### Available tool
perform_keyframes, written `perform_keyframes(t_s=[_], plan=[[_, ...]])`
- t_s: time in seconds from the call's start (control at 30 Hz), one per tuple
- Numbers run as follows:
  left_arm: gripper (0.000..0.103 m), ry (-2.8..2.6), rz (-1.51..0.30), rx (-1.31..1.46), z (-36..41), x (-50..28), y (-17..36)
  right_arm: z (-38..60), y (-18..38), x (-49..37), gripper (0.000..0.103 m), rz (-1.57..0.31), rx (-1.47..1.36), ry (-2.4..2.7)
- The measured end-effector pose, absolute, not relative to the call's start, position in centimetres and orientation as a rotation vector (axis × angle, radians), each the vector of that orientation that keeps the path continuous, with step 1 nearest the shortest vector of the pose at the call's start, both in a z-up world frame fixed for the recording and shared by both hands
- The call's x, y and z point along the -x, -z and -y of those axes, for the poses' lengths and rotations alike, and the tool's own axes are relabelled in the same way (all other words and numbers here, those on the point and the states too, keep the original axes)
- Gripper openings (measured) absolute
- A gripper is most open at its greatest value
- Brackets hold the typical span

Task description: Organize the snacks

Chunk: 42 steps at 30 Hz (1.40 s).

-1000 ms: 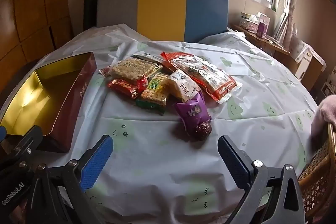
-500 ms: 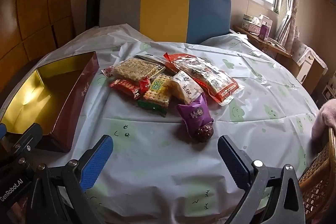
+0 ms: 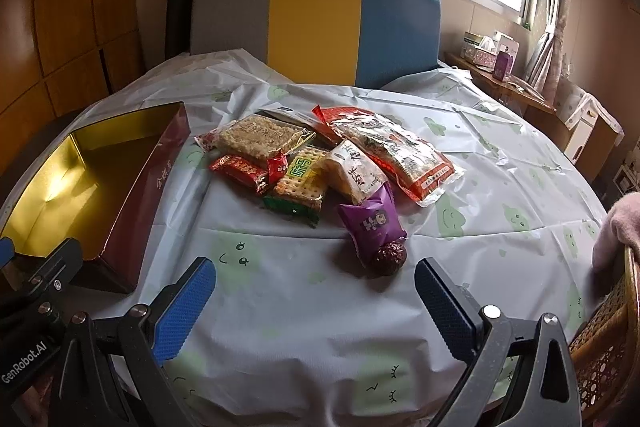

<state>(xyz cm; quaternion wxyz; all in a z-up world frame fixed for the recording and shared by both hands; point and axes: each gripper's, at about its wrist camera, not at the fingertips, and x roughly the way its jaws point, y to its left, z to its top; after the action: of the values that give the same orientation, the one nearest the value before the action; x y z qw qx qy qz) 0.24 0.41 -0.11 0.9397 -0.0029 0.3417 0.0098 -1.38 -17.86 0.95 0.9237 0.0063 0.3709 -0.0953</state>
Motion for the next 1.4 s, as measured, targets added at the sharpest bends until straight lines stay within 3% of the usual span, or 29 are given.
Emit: perform_keyframes(t_s=[1.4], plan=[[0.103, -0.011, -0.710, 0.001, 0.08, -0.24, 0.54, 18.04, -0.79, 1.32, 0.102, -0.764, -0.020, 0.195]])
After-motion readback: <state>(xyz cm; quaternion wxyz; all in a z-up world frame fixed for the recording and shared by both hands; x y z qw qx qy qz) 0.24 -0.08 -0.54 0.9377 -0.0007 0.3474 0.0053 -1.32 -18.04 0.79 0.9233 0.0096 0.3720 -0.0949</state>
